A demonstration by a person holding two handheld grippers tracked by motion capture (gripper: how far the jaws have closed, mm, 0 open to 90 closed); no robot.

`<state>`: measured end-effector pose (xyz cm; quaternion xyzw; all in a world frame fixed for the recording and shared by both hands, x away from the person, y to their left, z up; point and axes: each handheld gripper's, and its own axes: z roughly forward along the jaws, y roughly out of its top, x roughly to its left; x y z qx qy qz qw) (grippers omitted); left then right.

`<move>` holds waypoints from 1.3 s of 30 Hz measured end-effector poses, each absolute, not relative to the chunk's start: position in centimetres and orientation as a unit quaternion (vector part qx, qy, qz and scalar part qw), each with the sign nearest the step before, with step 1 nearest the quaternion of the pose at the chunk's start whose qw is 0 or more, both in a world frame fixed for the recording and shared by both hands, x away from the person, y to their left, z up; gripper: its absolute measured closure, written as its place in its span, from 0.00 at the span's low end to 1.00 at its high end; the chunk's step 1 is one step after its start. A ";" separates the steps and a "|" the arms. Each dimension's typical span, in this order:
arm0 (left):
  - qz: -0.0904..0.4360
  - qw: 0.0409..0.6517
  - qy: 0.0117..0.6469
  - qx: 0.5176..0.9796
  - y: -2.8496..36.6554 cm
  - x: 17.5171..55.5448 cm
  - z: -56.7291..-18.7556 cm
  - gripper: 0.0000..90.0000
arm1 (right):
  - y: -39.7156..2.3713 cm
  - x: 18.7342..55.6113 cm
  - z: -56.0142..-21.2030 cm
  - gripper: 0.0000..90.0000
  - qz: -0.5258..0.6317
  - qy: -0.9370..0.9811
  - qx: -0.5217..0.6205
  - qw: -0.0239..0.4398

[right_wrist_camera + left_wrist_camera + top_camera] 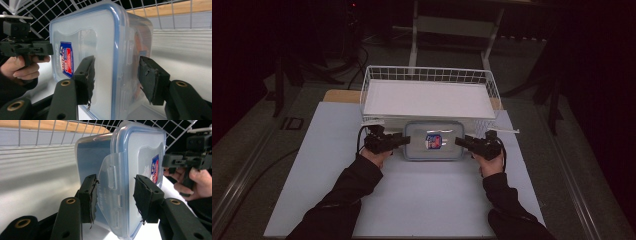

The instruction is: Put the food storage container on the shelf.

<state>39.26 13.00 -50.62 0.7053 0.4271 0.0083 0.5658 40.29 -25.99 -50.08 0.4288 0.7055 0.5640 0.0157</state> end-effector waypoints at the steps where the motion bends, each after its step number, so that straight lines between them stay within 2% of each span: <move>1: 0.006 0.567 0.430 0.702 13.0 39.4 -50.6 0.60 | -25.9 40.3 -50.1 0.52 0.564 0.704 0.432 0.020; 5: 0.006 0.575 0.428 0.697 12.9 39.8 -50.8 0.60 | -25.5 40.2 -50.2 0.49 0.564 0.699 0.437 0.034; 11: 0.034 0.584 0.433 0.686 12.6 40.0 -51.2 0.55 | -24.2 40.1 -50.5 0.38 0.560 0.692 0.450 0.071; 13: 0.053 0.579 0.438 0.686 12.5 40.1 -51.2 0.56 | -23.9 40.3 -50.6 0.35 0.555 0.692 0.456 0.077; 14: 0.057 0.572 0.446 0.686 12.4 40.1 -51.3 0.59 | -23.8 40.4 -50.7 0.34 0.550 0.691 0.462 0.074; 16: 0.062 0.569 0.458 0.680 12.2 40.2 -51.7 0.58 | -23.7 40.4 -51.0 0.32 0.546 0.691 0.466 0.084; 19: 0.070 0.570 0.456 0.680 12.0 40.2 -51.9 0.53 | -23.8 40.5 -51.0 0.37 0.548 0.685 0.471 0.087; 24: 0.082 0.564 0.451 0.687 11.7 40.1 -51.7 0.49 | -23.5 40.6 -50.7 0.36 0.540 0.692 0.468 0.105; 29: 0.086 0.573 0.444 0.683 11.9 38.9 -50.9 0.39 | -23.4 40.0 -50.3 0.35 0.526 0.705 0.458 0.131; 31: 0.079 0.584 0.412 0.695 12.3 38.8 -50.8 0.34 | -23.7 39.7 -50.2 0.35 0.525 0.706 0.455 0.138; 33: 0.058 0.594 0.410 0.689 12.3 38.0 -50.6 0.32 | -23.9 39.4 -50.1 0.35 0.525 0.704 0.457 0.141; 39: 0.055 0.576 0.385 0.719 12.5 36.5 -50.5 0.18 | -24.1 37.9 -49.1 0.35 0.526 0.713 0.438 0.154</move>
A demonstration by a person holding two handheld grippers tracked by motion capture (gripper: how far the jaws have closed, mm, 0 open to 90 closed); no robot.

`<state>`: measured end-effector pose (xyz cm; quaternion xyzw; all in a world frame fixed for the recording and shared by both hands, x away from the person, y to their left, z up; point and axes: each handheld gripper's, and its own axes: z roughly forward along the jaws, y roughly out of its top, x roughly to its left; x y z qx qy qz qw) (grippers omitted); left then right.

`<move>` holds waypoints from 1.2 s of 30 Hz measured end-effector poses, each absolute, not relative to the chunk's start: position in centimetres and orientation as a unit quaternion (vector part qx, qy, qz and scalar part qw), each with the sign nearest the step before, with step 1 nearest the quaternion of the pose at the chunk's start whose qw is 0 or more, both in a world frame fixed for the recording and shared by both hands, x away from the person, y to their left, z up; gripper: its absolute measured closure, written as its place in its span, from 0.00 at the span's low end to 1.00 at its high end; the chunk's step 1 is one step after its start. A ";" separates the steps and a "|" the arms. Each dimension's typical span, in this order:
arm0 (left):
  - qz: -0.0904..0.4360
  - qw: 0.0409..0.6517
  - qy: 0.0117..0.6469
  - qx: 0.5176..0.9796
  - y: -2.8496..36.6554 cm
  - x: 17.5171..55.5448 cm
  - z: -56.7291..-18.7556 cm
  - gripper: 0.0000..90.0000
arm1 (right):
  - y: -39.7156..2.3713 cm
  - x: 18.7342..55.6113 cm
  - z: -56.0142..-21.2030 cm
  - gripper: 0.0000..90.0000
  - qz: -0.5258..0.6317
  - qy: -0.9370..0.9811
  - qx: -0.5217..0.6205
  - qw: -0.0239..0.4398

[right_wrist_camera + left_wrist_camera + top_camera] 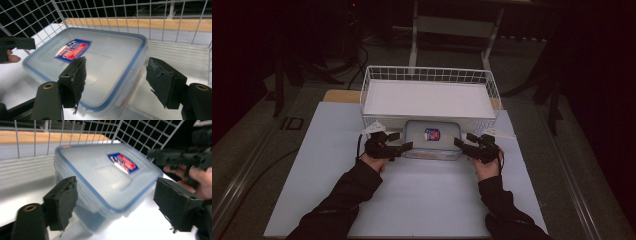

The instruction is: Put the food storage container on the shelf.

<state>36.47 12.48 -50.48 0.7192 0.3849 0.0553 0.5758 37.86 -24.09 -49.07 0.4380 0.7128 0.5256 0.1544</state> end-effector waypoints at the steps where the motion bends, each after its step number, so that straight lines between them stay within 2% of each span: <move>1: 0.058 0.572 0.385 0.723 12.5 36.3 -50.4 0.16 | -24.1 37.5 -48.8 0.35 0.526 0.715 0.432 0.158; 3: 0.064 0.573 0.382 0.722 12.8 35.6 -50.4 0.13 | -24.0 37.0 -48.5 0.36 0.527 0.718 0.427 0.158; 6: 0.064 0.570 0.379 0.727 13.0 34.6 -50.0 0.01 | -23.7 36.0 -48.0 0.38 0.531 0.720 0.420 0.155; 9: 0.066 0.567 0.371 0.733 13.2 33.6 -49.7 0.01 | -23.3 35.1 -47.6 0.40 0.538 0.722 0.410 0.147; 13: 0.083 0.559 0.361 0.742 13.4 32.1 -49.3 0.01 | -22.9 34.2 -47.4 0.48 0.547 0.723 0.399 0.134; 15: 0.091 0.555 0.362 0.743 13.6 31.4 -49.2 0.01 | -22.5 33.8 -47.5 0.54 0.546 0.727 0.394 0.136; 16: 0.094 0.557 0.360 0.742 13.7 30.9 -49.2 0.01 | -22.3 33.6 -47.6 0.62 0.545 0.731 0.390 0.130; 19: 0.096 0.561 0.355 0.742 13.9 29.9 -49.1 0.01 | -21.6 33.1 -47.8 0.75 0.533 0.750 0.373 0.125; 27: 0.106 0.558 0.369 0.736 14.7 28.8 -50.3 0.01 | -19.7 33.0 -49.0 1.00 0.507 0.776 0.361 0.104; 36: 0.111 0.558 0.356 0.741 14.2 28.8 -50.6 0.01 | -18.4 34.3 -50.3 1.00 0.485 0.784 0.374 0.098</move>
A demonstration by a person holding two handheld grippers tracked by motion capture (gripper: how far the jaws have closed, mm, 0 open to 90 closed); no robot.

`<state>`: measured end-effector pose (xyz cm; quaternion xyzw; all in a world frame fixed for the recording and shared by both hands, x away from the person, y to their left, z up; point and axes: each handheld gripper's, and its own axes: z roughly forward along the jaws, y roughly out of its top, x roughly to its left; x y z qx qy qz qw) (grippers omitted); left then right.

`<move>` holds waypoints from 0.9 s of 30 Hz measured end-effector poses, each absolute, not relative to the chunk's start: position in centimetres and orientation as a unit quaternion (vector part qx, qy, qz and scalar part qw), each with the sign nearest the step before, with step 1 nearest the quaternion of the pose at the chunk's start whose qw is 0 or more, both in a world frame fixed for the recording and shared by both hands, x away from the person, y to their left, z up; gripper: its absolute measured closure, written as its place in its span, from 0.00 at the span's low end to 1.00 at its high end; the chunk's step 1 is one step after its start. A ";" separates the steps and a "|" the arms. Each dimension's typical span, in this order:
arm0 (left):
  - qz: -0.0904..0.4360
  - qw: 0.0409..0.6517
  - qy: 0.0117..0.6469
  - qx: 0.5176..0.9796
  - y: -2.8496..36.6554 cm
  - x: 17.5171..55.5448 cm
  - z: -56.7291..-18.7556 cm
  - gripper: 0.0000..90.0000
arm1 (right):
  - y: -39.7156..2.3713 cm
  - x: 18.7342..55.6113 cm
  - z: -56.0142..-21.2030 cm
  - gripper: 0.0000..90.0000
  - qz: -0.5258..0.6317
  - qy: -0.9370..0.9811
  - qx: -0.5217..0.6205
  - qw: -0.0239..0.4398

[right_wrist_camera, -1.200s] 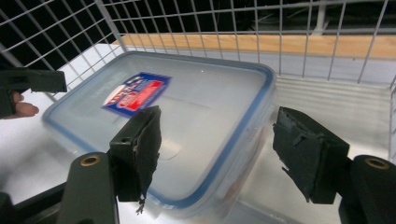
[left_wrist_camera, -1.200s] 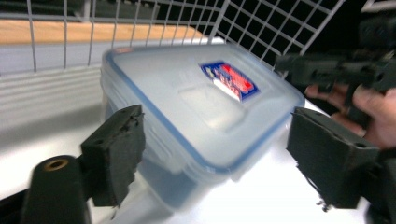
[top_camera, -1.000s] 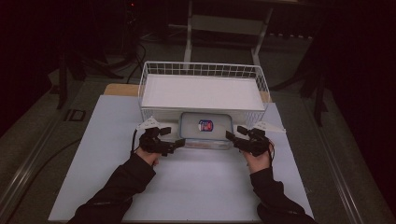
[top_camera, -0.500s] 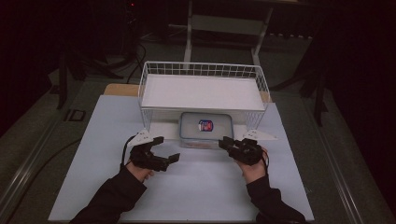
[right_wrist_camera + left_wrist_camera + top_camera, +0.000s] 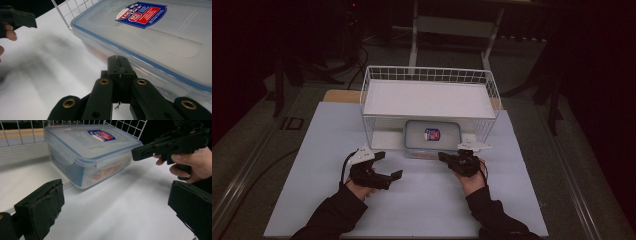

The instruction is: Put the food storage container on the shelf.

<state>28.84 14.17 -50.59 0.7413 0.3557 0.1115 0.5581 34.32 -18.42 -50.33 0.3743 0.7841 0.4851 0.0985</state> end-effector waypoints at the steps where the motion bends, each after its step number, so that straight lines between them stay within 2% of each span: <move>1: 0.111 0.560 0.354 0.741 14.2 28.8 -50.6 0.01 | -18.3 34.5 -50.4 1.00 0.485 0.786 0.372 0.099; 5: 0.114 0.561 0.351 0.741 14.3 28.8 -50.6 0.01 | -17.8 34.7 -50.3 1.00 0.483 0.789 0.362 0.111; 27: 0.113 0.558 0.358 0.740 14.6 29.0 -50.9 0.01 | -15.9 36.5 -50.6 1.00 0.481 0.791 0.365 0.102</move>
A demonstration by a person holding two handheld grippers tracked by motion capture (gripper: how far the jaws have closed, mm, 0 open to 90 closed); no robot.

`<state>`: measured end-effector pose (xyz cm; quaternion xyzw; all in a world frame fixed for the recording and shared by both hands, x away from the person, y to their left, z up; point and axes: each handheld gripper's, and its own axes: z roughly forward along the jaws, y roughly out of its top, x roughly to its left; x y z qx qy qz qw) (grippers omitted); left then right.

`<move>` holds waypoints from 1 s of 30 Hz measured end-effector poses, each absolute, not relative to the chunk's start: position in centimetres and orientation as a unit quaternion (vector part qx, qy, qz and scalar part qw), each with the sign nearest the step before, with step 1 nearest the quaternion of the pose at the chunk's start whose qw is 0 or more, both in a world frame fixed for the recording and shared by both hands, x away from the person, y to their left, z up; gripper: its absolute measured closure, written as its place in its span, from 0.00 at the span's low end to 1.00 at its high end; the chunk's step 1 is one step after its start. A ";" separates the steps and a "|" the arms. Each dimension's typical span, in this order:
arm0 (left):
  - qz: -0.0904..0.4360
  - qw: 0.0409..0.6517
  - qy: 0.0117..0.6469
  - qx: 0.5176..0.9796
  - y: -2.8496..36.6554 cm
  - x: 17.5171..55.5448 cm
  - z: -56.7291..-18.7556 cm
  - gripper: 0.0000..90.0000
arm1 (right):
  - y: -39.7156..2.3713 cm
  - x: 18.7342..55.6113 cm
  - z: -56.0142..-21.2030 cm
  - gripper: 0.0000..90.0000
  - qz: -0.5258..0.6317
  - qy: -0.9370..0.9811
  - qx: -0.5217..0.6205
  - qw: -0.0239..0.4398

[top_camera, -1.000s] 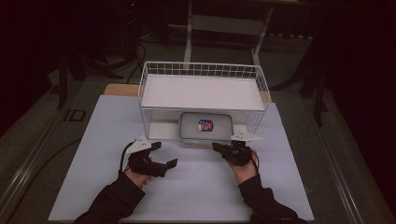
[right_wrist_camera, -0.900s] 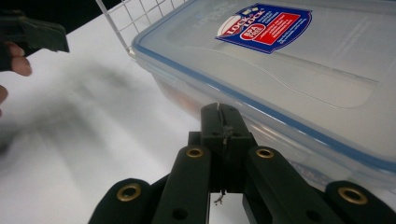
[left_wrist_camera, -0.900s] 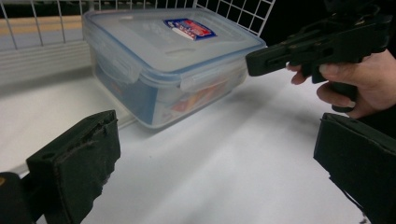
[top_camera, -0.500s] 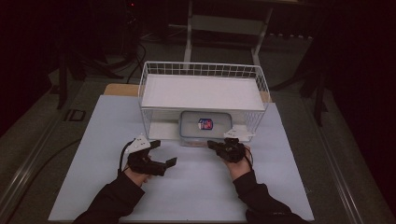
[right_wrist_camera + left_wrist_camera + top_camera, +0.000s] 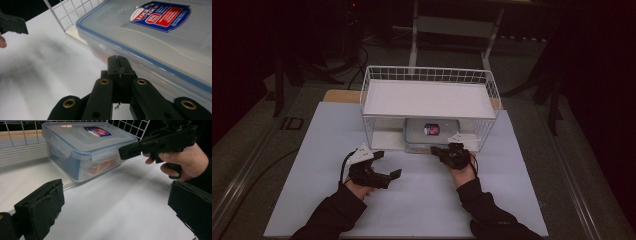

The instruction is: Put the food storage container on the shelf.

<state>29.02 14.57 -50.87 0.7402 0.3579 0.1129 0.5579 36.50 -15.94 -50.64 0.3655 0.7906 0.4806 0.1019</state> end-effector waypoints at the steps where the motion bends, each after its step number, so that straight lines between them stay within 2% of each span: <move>1: 0.113 0.559 0.358 0.740 14.6 29.0 -50.9 0.01 | -15.9 36.5 -50.6 1.00 0.480 0.791 0.365 0.104; 30: 0.110 0.559 0.354 0.742 14.7 29.1 -51.0 0.01 | -15.6 40.7 -51.7 1.00 0.474 0.763 0.424 0.112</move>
